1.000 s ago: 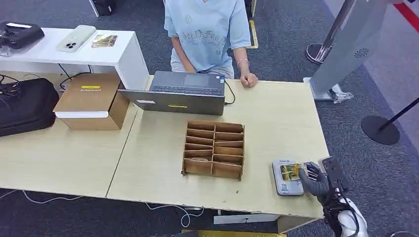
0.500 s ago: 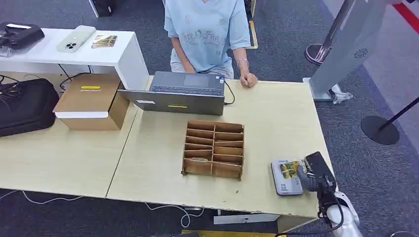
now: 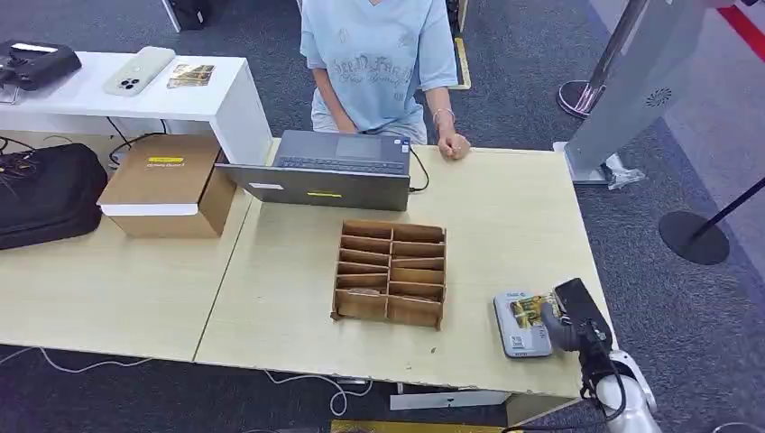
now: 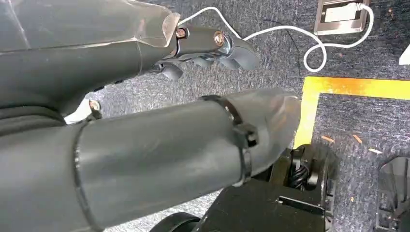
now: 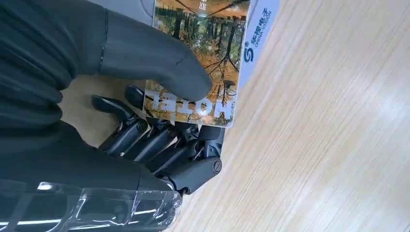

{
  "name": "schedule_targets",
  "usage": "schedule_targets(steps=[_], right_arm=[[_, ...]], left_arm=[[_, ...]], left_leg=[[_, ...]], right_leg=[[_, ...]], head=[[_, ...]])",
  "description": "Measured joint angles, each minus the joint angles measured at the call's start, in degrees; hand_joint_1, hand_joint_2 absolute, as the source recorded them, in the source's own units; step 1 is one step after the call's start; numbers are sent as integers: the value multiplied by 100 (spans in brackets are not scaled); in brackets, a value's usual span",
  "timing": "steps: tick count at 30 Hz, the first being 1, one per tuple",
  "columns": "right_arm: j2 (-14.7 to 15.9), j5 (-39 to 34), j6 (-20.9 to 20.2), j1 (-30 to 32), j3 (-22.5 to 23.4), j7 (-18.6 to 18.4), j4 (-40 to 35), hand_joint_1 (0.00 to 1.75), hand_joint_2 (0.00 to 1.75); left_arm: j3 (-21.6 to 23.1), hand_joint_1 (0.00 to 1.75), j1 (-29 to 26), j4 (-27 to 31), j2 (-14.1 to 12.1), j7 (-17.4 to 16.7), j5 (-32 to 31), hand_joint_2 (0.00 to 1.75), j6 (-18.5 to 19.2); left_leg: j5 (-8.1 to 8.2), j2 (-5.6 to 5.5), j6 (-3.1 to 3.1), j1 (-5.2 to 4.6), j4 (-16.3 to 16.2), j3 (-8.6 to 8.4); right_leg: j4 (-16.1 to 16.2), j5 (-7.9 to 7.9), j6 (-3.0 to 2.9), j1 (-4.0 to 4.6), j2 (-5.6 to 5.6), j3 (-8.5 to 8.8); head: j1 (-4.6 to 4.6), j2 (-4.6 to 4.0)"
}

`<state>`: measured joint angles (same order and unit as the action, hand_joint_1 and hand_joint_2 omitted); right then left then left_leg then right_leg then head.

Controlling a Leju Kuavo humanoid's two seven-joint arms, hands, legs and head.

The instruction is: Pass the card to the sensor for recognition and then transmit it.

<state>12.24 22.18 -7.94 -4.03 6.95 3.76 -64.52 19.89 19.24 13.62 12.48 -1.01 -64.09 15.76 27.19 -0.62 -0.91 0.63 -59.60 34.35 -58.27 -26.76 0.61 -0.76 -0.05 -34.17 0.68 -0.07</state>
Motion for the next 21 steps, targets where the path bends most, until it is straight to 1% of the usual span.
schedule_targets(steps=[9,12,16,21], right_arm=[[0,0,44,75,15,26,-125,175,175],[-2,-83,42,95,44,131,-127,175,175],[-4,-173,-24,113,68,378,-160,175,175],[-15,-177,-28,111,68,455,-173,175,175]], left_arm=[[37,0,12,0,2,15,-39,0,24],[46,0,19,0,4,50,-52,0,24],[109,0,29,0,7,114,-131,0,37],[179,0,42,0,9,181,-232,0,105]], left_leg=[[0,0,0,0,0,1],[0,0,0,0,0,2],[0,0,0,0,0,2],[0,-1,0,0,1,3]], right_leg=[[0,0,0,0,0,0],[0,0,0,-1,0,0],[-1,0,0,-1,0,-1],[-1,0,0,0,-1,-1]], head=[[0,0],[0,0],[0,0],[-2,0]])
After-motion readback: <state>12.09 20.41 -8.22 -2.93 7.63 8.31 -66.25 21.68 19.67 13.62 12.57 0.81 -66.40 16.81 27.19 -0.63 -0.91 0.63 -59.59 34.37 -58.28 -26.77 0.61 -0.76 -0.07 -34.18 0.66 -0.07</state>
